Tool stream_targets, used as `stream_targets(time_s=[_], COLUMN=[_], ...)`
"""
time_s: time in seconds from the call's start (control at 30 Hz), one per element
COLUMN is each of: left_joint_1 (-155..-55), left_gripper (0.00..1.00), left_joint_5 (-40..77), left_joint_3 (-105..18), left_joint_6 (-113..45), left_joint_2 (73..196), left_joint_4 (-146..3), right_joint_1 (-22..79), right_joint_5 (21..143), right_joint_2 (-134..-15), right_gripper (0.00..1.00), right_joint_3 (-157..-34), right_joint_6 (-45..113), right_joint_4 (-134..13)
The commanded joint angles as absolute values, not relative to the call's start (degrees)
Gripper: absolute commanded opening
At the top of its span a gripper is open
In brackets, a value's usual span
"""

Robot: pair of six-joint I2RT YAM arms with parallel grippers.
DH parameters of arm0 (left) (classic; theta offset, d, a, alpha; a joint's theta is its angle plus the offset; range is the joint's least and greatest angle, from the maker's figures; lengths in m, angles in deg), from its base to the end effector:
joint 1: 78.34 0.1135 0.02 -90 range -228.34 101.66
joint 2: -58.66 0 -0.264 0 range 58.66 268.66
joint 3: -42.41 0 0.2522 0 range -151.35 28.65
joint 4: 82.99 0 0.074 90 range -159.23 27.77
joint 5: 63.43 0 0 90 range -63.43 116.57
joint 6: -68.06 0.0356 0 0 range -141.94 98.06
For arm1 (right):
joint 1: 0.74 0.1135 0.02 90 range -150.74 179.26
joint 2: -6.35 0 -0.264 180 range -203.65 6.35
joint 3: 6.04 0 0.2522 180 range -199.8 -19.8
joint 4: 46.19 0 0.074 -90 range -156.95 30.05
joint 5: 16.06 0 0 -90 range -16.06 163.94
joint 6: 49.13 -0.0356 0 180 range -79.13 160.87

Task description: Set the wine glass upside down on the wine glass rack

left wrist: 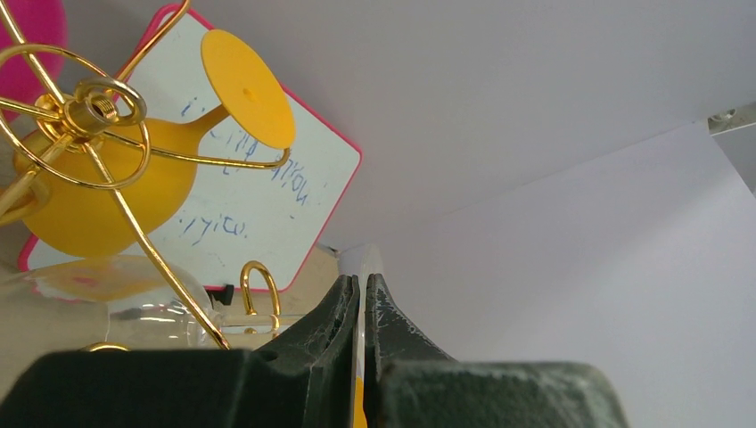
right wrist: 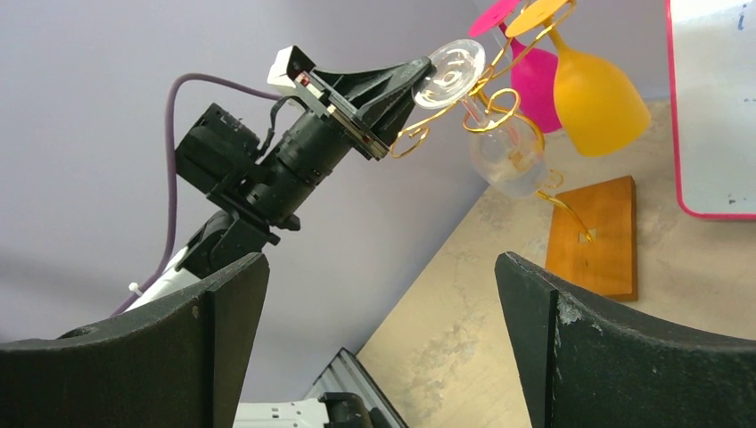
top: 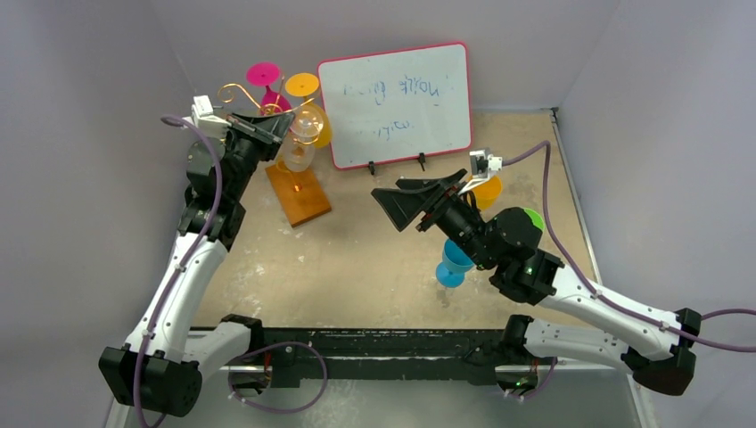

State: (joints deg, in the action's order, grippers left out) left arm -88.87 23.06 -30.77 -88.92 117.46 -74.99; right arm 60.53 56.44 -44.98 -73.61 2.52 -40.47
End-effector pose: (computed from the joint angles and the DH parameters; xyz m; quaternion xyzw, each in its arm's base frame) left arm 0.2320 -0.0453 0.4141 -0.2950 0.5979 -0.4823 0.5682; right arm 0.1042 0.1679 0.4305 0.0137 0.5670 0.5709 0.5937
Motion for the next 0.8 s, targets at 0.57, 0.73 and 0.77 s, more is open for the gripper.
stream_targets(time_s=[0.57, 0.73, 0.77], left_joint_1=[-88.58, -88.54, -88.54], left_gripper=[0.0, 0.12, 0.14], left_joint_5=[15.58, 15.6, 15.59], left_joint_3=[-35.44, -37.25, -37.6], left_joint_6=[-83.42, -80.77, -80.42], left_joint_2=[122.41, 123.51, 123.65], left_joint_4=[-76.05, -73.78, -73.32], right_joint_1=[60.43, 60.43, 60.43], right_joint_5=[49.31, 45.24, 44.94], right_joint_2=[-43.91, -42.01, -41.73], right_gripper=[1.0, 1.0, 1.0], right_joint_3=[-76.69, -76.59, -76.52], right_joint_6=[-0.28, -0.94, -1.03], right_joint_4=[-47.83, -51.89, -52.31])
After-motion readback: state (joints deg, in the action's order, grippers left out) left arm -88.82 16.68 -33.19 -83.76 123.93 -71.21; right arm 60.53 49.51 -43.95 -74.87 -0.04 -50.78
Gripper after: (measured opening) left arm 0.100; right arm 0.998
